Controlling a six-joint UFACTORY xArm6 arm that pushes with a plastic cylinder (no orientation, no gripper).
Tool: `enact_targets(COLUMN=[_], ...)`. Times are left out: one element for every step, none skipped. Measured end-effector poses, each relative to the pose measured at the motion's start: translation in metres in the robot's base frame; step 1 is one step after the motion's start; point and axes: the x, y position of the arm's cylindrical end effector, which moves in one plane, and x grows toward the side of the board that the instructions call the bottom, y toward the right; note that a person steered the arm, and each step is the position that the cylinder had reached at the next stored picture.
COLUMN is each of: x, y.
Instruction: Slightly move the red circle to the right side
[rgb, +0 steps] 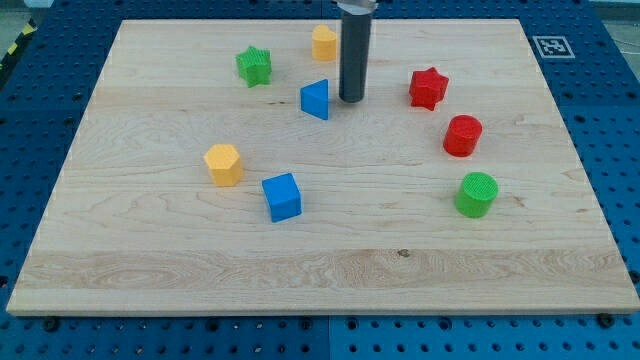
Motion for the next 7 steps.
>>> enact_targets(x=[0.009, 0.024, 0.053, 0.074, 0.074, 0.074, 0.068], y=[0.015, 0.025, 0.026, 0.031, 0.061, 0.085, 0.107])
